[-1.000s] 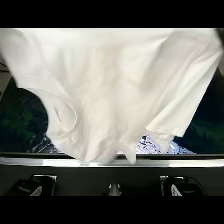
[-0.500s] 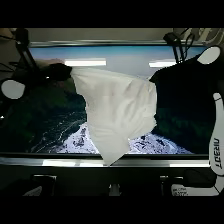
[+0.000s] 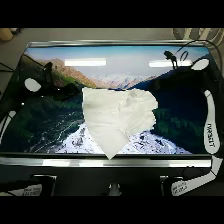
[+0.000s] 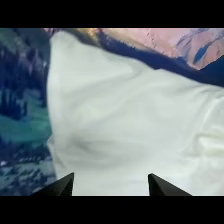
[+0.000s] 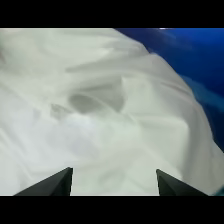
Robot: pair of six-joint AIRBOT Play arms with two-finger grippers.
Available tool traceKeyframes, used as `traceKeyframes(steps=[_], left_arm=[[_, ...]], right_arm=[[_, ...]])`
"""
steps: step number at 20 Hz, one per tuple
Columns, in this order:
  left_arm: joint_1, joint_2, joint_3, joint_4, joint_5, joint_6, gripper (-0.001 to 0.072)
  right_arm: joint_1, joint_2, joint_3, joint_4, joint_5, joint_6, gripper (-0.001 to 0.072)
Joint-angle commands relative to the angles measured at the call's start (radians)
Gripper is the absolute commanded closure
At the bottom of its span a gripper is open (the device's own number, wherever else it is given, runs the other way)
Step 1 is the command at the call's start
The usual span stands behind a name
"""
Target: Fold the shirts.
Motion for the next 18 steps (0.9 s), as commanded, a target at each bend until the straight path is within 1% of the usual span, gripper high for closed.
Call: traceKeyframes(steps=[1, 3, 4, 5, 8, 10, 12, 14, 16, 18], left_arm=[[0.106, -0.011, 0.005, 0.001, -0.311, 0.045, 0.0179], [0.080, -0.011, -0.066, 0.011, -0.372, 0.095, 0.0179], [0.051, -0.011, -0.119, 0.011, -0.370, 0.102, 0.0179], [0.015, -0.011, -0.171, 0.008, -0.341, 0.102, 0.0179], [-0.106, -0.017, -0.307, -0.038, -0.183, 0.101, 0.0180], [-0.162, -0.035, -0.333, -0.069, -0.119, 0.101, 0.0183], [-0.191, -0.061, -0.329, -0.105, -0.085, 0.101, 0.0183], [-0.202, -0.082, -0.329, -0.155, -0.034, 0.101, 0.0191], [-0.204, -0.087, -0.329, -0.169, 0.027, 0.101, 0.0426], [-0.202, -0.087, -0.324, -0.169, 0.061, 0.101, 0.0516]], right_arm=[[-0.101, 0.056, -0.031, -0.265, 0.153, 0.019, 0.0180], [-0.123, 0.100, -0.142, -0.276, 0.162, 0.033, 0.0187], [-0.122, 0.129, -0.221, -0.278, 0.142, 0.025, 0.0184], [-0.120, 0.152, -0.298, -0.261, 0.116, 0.021, 0.0184], [-0.120, 0.195, -0.488, -0.220, 0.088, 0.003, 0.0163], [-0.120, 0.214, -0.558, -0.225, 0.085, -0.022, 0.0152], [-0.120, 0.225, -0.601, -0.239, 0.061, -0.023, 0.0143], [-0.120, 0.226, -0.640, -0.218, 0.018, -0.011, 0.0143], [-0.120, 0.226, -0.684, -0.171, -0.035, -0.012, 0.0143], [-0.120, 0.226, -0.724, -0.117, -0.084, -0.012, 0.0143]])
